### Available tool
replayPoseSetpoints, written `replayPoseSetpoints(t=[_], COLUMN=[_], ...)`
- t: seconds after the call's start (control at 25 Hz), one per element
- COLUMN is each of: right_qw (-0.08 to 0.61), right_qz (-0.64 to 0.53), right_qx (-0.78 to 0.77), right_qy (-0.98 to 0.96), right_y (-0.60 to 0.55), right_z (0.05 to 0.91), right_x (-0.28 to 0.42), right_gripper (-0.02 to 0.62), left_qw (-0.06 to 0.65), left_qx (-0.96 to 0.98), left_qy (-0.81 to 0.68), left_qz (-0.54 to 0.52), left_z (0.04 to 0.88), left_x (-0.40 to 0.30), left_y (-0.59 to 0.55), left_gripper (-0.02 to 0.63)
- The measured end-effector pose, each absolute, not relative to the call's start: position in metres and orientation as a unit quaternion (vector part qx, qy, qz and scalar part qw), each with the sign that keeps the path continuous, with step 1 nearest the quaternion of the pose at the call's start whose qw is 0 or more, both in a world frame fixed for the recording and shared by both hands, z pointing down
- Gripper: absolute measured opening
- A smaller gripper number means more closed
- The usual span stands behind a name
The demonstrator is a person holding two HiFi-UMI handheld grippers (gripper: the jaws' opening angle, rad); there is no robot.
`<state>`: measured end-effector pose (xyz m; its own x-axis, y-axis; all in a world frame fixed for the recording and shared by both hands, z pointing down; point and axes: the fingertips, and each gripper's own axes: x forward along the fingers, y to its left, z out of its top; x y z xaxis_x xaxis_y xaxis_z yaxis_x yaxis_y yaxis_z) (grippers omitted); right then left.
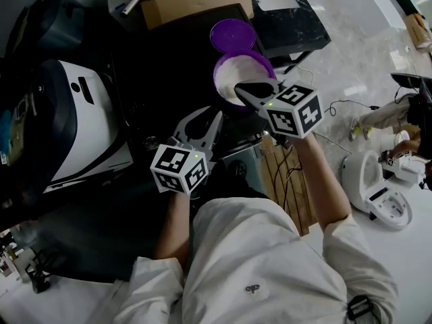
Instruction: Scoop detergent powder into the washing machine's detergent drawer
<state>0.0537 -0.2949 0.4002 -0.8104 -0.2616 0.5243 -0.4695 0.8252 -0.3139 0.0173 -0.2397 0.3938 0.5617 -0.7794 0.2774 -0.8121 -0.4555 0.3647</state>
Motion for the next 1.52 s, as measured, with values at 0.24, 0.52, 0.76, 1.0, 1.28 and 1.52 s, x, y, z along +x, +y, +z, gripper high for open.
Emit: replayPoseSetpoints(t=[0.24,0.52,0.76,1.0,1.28,1.52], right_qw=[0.193,0.136,0.087,0.048,-0.015,-0.054], right_qz=[0.262,0.317,0.361,0.408,0.463,0.475], right_qx=[0.212,0.237,0.27,0.3,0.314,0.326], right_qy=[-0.921,-0.908,-0.889,-0.861,-0.829,-0.816], right_y=[-0.288,-0.288,-0.294,-0.3,-0.304,-0.309], right_z=[0.397,0.398,0.398,0.4,0.399,0.393], right_x=[0.057,0.063,0.074,0.085,0.095,0.107], right_gripper=[0.009,0.009,0.008,0.008,0.008,0.008], left_qw=[0.231,0.228,0.225,0.22,0.214,0.208], left_qx=[0.853,0.852,0.851,0.851,0.848,0.847], left_qy=[-0.468,-0.47,-0.473,-0.476,-0.483,-0.487], left_qz=[0.035,0.033,0.033,0.034,0.036,0.036], left_z=[0.392,0.39,0.389,0.384,0.38,0.376], left_x=[0.02,0.023,0.025,0.028,0.029,0.032], left_y=[-0.237,-0.232,-0.228,-0.223,-0.218,-0.212], left_gripper=[0.067,0.067,0.067,0.067,0.067,0.067])
